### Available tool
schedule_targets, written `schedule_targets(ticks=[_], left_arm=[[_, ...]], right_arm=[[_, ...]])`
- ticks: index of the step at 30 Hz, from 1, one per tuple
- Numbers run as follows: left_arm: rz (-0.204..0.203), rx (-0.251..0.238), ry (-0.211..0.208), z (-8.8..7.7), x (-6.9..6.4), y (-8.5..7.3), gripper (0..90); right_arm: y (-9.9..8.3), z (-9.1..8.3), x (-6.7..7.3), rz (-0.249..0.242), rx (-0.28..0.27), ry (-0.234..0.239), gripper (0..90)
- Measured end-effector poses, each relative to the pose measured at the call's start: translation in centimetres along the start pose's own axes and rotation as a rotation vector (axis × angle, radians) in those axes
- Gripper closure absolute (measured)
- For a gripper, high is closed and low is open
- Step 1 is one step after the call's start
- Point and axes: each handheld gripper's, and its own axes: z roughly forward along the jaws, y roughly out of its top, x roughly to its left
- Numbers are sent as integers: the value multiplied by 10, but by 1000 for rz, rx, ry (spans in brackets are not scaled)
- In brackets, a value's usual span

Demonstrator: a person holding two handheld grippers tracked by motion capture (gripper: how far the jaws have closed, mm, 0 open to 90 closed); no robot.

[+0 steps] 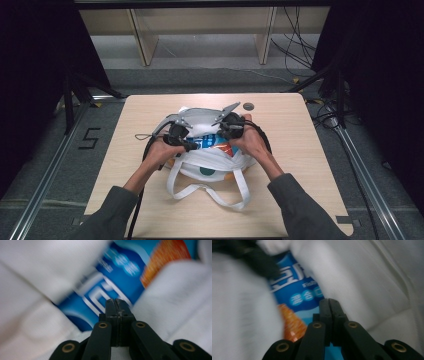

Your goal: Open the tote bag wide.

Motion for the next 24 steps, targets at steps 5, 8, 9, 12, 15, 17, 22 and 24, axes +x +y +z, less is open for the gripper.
schedule_targets(ticks=[5,8,9,12,15,17,22,24], left_arm=[[55,26,-35,-4,-17,-33,895],[64,6,-24,3,-25,-47,896],[72,-14,-21,3,-26,-49,896],[60,-19,-26,1,-27,-48,896],[64,-19,-19,-3,-22,-40,894],[30,-77,-21,-7,-21,-33,870],[-1,-142,9,-18,-11,-3,854],[-9,-132,46,-18,-3,12,854]], right_arm=[[11,20,-27,27,43,-130,900],[7,40,-43,74,114,-167,900],[3,48,-45,95,149,-166,900],[-10,64,-57,176,184,-152,900],[-8,51,-62,197,150,-128,900],[-5,33,-60,177,79,-118,900],[-7,-4,-46,179,-54,-36,900],[-11,-12,-30,172,-52,-14,900]])
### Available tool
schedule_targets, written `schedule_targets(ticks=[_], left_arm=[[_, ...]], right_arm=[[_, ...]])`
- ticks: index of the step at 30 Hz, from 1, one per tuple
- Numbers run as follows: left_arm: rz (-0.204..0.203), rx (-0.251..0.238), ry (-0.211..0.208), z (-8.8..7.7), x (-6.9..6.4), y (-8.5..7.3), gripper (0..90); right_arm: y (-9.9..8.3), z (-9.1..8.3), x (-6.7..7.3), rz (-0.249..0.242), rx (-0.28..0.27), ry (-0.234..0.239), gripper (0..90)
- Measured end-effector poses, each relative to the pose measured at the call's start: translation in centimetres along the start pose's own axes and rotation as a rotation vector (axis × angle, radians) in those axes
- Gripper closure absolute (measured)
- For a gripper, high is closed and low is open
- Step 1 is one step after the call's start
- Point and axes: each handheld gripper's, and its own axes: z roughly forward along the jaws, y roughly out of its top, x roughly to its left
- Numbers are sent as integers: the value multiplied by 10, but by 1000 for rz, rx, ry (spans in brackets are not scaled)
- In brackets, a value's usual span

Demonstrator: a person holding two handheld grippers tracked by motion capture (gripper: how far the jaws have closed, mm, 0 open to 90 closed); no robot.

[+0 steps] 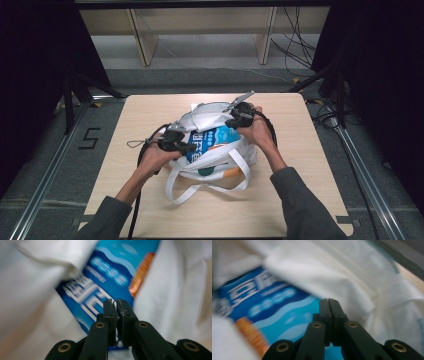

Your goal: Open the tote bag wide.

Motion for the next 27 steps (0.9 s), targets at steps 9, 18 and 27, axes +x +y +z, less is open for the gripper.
schedule_targets(ticks=[9,18,27], left_arm=[[-92,106,98,36,38,23,854],[-177,91,120,38,55,10,873],[-54,36,-11,7,15,-9,872]], right_arm=[[-53,-30,35,-136,59,161,900],[-103,-24,54,-145,69,162,900],[-70,-49,33,-100,-110,90,900]])
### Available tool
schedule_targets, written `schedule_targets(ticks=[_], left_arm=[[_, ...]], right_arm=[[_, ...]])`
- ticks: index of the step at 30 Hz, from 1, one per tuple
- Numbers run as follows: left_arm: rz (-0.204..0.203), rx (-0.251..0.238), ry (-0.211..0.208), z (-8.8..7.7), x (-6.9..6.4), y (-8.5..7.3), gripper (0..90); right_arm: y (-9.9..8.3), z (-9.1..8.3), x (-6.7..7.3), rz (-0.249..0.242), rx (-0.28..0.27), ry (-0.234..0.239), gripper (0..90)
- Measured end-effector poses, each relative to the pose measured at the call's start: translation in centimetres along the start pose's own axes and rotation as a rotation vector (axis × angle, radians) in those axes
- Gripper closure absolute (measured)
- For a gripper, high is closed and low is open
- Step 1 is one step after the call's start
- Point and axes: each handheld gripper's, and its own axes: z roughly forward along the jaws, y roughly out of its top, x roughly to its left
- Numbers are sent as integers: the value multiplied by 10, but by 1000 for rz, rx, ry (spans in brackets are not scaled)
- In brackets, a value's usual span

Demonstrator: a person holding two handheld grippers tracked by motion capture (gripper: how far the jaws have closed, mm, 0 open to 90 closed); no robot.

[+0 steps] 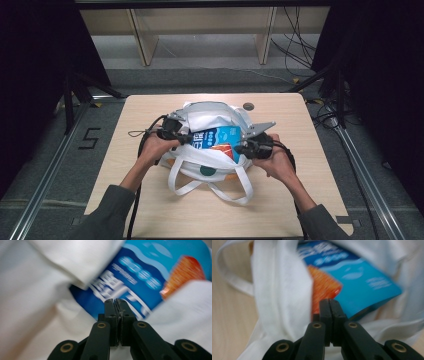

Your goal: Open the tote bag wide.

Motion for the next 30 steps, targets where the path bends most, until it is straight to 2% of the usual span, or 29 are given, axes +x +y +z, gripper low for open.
schedule_targets(ticks=[1,2,3,4,6,7,8,9,10,11,12,13,14,15,16,17,18,19,20,21,23,25,26,27,28,29,30], left_arm=[[3,2,-7,-1,-4,-4,872],[25,15,-36,-3,-8,-8,873],[37,24,-53,-5,-12,-13,876],[75,46,-48,-7,-16,-18,884],[125,111,-49,-8,-18,-34,893],[107,108,-68,-6,-17,-42,894],[63,80,-89,-6,-18,-51,894],[68,70,-101,-8,-17,-55,895],[30,32,-105,-8,-19,-58,895],[62,53,-98,-9,-18,-58,895],[68,61,-89,-9,-20,-56,895],[99,81,-79,-11,-20,-53,894],[94,52,-67,-11,-23,-49,892],[63,25,-56,-12,-24,-46,879],[79,15,-45,-16,-22,-41,864],[80,-8,-26,-19,-19,-35,860],[74,-20,-2,-21,-15,-27,860],[64,-32,14,-22,-12,-22,858],[53,-45,25,-22,-7,-15,856],[42,-48,35,-21,-1,-9,852],[5,-42,75,-17,10,-2,848],[-21,-22,101,-12,20,0,857],[-18,12,122,-11,26,-1,862],[-3,32,175,-9,32,-5,870],[-22,40,195,-7,39,-10,880],[-75,0,183,-7,46,-16,894],[-122,-14,133,-10,54,-20,894]], right_arm=[[6,0,-7,17,1,-19,900],[9,1,-12,9,-2,-38,900],[11,4,-17,26,6,-68,900],[14,7,-24,35,21,-87,900],[15,17,-36,65,44,-119,900],[13,23,-42,68,81,-155,900],[10,29,-49,58,127,-199,900],[6,33,-56,67,170,-221,900],[-1,37,-64,89,173,-208,900],[-6,42,-67,135,158,-202,900],[-9,42,-70,142,167,-185,900],[-8,41,-68,133,166,-188,900],[-5,39,-66,117,167,-200,900],[-2,36,-61,116,142,-198,900],[3,30,-57,105,122,-190,900],[7,25,-51,101,97,-186,900],[12,19,-45,72,63,-178,900],[18,13,-37,50,45,-137,900],[20,14,-30,51,11,-115,900],[22,12,-22,35,39,-70,900],[20,16,-9,-1,45,6,900],[12,19,2,-20,91,29,900],[9,20,2,-37,96,35,900],[4,20,4,-34,119,47,900],[-1,21,6,-38,137,62,900],[-6,22,8,-56,160,76,900],[-12,22,12,-39,178,84,900]])
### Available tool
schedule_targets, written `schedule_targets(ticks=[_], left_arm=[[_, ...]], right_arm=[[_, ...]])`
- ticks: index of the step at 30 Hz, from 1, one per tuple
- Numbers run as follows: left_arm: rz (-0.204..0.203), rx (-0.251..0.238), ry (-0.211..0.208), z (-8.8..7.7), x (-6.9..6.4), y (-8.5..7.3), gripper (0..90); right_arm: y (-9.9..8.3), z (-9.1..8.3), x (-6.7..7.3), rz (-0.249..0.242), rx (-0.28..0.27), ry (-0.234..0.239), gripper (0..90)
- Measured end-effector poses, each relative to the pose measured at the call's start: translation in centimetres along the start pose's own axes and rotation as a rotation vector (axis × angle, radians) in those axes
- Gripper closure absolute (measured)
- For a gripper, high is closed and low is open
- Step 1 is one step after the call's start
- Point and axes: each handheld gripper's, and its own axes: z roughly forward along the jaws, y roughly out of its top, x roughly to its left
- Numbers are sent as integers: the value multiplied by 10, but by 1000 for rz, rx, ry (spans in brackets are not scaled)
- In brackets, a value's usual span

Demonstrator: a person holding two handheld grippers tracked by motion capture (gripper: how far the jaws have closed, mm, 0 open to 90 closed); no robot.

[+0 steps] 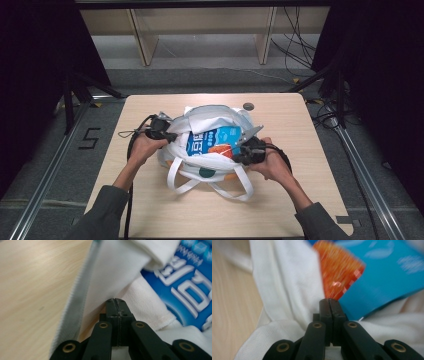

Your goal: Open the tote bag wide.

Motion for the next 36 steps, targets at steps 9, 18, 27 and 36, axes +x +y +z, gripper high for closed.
schedule_targets(ticks=[9,18,27,36], left_arm=[[40,-81,-14,-18,-19,7,858],[-61,-248,42,-39,5,24,841],[-92,-145,99,0,34,18,891],[-103,-202,67,-8,23,14,862]], right_arm=[[1,-14,4,11,-89,-47,900],[10,-36,-20,53,-221,-158,900],[5,0,-92,218,-135,-253,900],[7,-1,-81,207,-110,-258,900]])
